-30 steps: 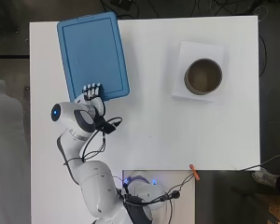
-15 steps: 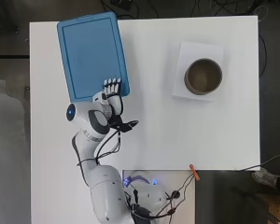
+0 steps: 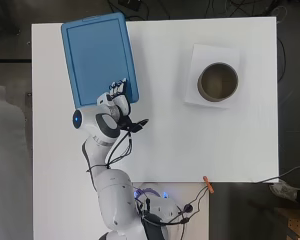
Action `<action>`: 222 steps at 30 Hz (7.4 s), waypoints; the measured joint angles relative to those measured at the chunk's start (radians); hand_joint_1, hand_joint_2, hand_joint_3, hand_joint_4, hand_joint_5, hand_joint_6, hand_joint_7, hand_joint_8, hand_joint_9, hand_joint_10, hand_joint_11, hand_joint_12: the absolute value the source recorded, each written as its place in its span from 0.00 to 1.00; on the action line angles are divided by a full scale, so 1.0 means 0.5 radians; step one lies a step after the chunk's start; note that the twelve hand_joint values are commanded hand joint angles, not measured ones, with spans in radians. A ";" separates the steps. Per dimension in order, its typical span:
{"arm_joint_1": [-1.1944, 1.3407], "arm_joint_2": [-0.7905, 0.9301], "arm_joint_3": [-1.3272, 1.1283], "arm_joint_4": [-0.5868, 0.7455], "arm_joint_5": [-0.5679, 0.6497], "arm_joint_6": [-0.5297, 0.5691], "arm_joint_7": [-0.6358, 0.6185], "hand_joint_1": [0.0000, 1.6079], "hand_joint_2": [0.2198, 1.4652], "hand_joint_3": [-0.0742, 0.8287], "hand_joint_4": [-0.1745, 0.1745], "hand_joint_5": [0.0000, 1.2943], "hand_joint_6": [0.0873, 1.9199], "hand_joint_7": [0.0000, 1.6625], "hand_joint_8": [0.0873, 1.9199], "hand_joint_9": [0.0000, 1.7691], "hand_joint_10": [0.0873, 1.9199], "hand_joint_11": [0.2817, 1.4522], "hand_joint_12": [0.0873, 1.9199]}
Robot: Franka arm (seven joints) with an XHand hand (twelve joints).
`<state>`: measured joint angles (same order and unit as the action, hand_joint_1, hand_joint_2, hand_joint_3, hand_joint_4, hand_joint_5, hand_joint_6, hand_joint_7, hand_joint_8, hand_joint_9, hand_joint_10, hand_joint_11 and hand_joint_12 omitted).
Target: Teleoperate dual arm-hand system to remove items from a box
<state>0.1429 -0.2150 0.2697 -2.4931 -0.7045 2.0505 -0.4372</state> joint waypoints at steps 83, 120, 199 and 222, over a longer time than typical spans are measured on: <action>0.322 -0.051 0.366 0.358 0.189 0.008 -0.220 0.83 0.82 0.08 0.00 0.42 0.78 0.44 0.72 0.46 0.67 0.35 0.16; 0.203 0.636 -0.397 1.091 1.015 -0.239 -0.696 0.15 0.78 0.08 0.54 0.47 0.00 0.48 0.00 0.46 0.00 0.28 0.00; -0.150 -0.120 -0.937 0.522 1.014 -0.182 -1.096 0.55 0.84 0.08 1.00 0.54 0.71 0.57 0.74 0.65 0.88 0.38 0.87; -0.625 0.631 -1.380 1.207 1.410 -0.174 -1.575 0.37 0.65 0.08 0.84 0.38 0.41 0.38 0.48 0.42 0.60 0.23 0.63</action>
<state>-0.1699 0.1006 -0.4202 -1.8895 0.0006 1.9633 -1.2246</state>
